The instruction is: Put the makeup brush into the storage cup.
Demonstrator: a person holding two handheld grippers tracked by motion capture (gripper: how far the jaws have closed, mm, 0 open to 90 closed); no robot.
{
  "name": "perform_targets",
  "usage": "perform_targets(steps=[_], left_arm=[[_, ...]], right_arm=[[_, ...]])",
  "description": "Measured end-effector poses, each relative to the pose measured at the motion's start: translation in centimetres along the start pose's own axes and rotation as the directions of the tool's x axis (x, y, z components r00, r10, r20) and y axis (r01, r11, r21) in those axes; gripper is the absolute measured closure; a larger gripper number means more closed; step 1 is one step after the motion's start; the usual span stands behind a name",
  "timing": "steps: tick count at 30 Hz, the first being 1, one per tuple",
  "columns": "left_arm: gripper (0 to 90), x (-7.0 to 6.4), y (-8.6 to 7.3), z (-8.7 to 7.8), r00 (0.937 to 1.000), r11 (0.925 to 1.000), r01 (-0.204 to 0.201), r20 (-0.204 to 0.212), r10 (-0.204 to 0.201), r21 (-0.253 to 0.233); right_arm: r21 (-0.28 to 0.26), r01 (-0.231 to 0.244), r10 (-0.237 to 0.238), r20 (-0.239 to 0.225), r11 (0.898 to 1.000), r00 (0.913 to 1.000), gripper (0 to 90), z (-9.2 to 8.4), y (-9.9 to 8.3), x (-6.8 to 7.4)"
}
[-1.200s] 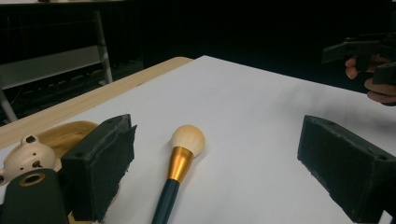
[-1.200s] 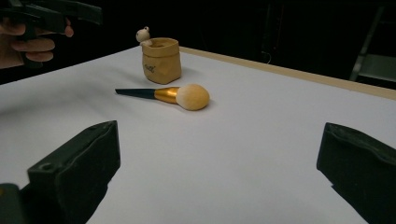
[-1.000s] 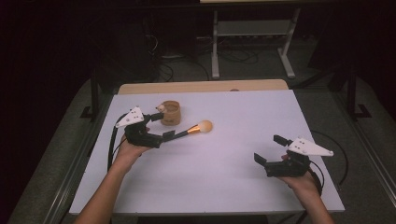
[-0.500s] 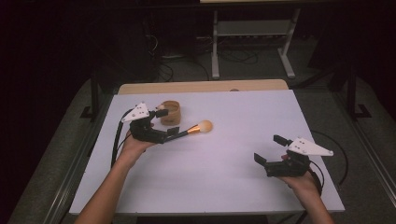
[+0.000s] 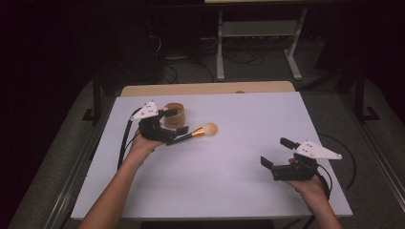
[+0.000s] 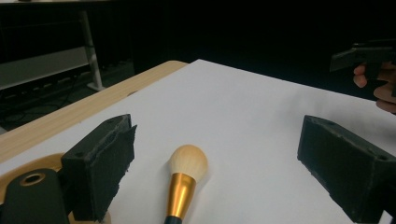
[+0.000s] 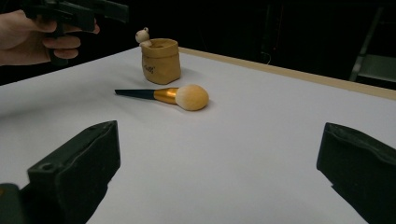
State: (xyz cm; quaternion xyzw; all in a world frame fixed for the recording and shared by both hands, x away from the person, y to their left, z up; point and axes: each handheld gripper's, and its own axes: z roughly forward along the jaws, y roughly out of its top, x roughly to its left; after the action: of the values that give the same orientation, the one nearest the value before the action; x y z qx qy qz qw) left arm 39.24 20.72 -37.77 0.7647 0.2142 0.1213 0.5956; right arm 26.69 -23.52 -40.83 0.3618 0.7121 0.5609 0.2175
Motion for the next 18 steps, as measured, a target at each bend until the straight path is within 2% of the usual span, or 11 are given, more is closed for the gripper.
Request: perform_targets(steps=[4,14,15,18], left_arm=[[13.0,0.0,0.3,0.4,0.9999,1.0000,-0.008,0.011,0.008,-0.002],[13.3,0.2,1.1,1.4,0.9996,0.9998,-0.020,0.022,0.020,-0.005],[13.4,0.2,1.1,1.5,0.9996,0.9999,-0.014,0.023,0.014,-0.002],[13.5,0.3,1.3,1.9,0.9992,0.9996,-0.028,0.029,0.027,0.011]], right_arm=[[0.002,0.001,-0.001,-0.001,1.000,1.0000,0.0,0.0,0.0,0.1],[0.004,0.000,0.000,0.000,1.000,1.0000,0.0,0.0,0.0,0.0],[0.003,0.000,0.000,-0.001,1.000,1.0000,0.0,0.0,0.0,0.0],[-0.001,0.002,-0.002,-0.002,1.000,1.0000,0.0,0.0,0.0,0.0]])
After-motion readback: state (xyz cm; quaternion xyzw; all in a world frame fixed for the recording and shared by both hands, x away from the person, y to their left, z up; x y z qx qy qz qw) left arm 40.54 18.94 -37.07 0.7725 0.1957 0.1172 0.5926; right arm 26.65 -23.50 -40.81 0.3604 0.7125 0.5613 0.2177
